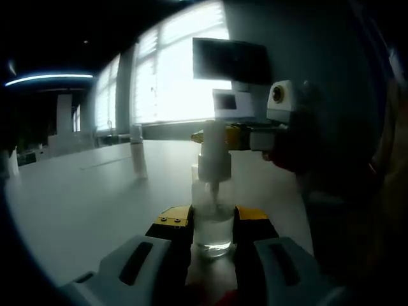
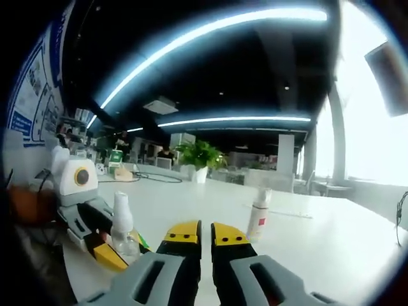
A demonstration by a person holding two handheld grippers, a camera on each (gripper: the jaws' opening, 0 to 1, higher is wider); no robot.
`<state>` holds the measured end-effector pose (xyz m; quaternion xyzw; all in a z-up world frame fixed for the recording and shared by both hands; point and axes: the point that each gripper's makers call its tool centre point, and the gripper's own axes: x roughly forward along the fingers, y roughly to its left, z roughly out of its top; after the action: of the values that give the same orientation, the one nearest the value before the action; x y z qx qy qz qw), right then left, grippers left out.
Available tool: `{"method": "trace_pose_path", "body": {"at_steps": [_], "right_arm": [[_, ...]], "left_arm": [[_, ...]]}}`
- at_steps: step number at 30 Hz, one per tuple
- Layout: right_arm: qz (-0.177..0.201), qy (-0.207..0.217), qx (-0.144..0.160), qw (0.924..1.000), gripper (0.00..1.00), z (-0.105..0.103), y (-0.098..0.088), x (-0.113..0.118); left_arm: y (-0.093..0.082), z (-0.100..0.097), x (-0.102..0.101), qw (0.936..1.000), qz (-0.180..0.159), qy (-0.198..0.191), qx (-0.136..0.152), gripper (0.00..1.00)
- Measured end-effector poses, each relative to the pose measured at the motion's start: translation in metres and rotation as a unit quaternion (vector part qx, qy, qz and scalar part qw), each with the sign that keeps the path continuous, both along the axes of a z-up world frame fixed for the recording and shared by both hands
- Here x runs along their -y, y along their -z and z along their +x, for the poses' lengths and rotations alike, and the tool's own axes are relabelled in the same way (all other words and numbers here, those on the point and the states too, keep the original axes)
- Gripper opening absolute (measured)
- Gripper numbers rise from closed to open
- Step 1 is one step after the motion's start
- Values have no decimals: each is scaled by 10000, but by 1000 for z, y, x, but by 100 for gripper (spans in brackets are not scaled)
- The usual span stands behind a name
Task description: Clamp pump bottle remove cover press pump head put on cover
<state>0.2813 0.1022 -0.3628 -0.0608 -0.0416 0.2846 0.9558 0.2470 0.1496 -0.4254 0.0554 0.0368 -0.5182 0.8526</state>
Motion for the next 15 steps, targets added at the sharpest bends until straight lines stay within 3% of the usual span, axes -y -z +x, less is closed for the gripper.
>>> {"method": "trace_pose_path", "body": {"at_steps": [15], "right_arm": [[-32, -355, -212, 9991, 0, -10, 13, -5]], "left_arm": [[0, 2, 0, 10000, 2, -21, -5, 16]]}}
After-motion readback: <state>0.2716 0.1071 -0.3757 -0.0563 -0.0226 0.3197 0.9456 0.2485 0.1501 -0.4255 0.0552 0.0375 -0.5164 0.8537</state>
